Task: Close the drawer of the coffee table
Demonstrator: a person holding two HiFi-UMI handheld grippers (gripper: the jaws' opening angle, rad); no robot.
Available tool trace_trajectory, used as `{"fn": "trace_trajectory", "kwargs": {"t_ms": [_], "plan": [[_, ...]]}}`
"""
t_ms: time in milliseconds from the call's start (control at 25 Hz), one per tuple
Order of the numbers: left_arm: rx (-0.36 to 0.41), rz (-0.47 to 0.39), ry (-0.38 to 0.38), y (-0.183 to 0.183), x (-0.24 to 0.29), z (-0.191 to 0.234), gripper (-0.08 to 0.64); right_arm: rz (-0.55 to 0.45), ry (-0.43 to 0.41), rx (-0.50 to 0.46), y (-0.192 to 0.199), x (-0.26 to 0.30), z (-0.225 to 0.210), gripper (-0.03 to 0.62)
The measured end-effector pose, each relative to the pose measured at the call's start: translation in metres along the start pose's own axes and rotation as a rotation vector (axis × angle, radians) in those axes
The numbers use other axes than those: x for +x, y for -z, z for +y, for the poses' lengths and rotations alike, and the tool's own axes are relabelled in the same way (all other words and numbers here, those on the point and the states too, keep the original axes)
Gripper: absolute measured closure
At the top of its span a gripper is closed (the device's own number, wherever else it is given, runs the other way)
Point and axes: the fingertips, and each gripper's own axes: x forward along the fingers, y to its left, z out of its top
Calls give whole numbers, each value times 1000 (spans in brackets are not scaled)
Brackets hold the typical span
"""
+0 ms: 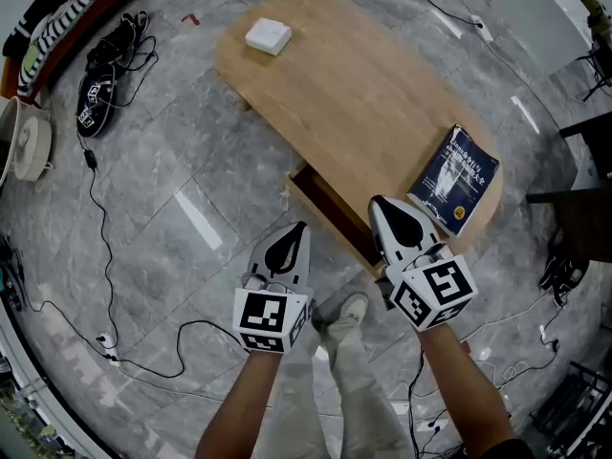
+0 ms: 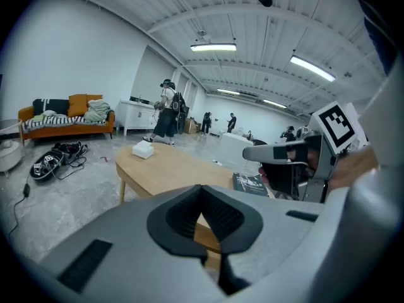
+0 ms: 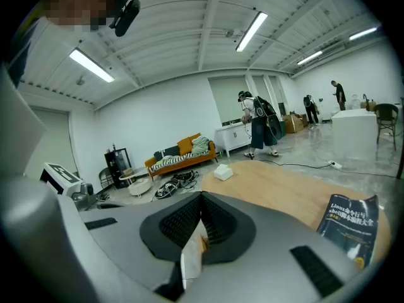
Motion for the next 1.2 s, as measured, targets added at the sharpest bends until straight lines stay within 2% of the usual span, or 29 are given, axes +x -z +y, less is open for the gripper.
{"fn": "trace_trajectory", "kwargs": {"t_ms": [360,600,960,1200], "plan": [[-15,32,-21,43,13,5,558,16,-19,-4,37,3,-1,580],[-68,36,16,67,22,1,558,26,-30,-12,53,9,1,580],[-75,60,-24,97,33,15,558,40,-32,-19,74,15,-3,580],[-138,59,-52,113,44,24,558,41,-39,-27,80,19,-9,580]]}}
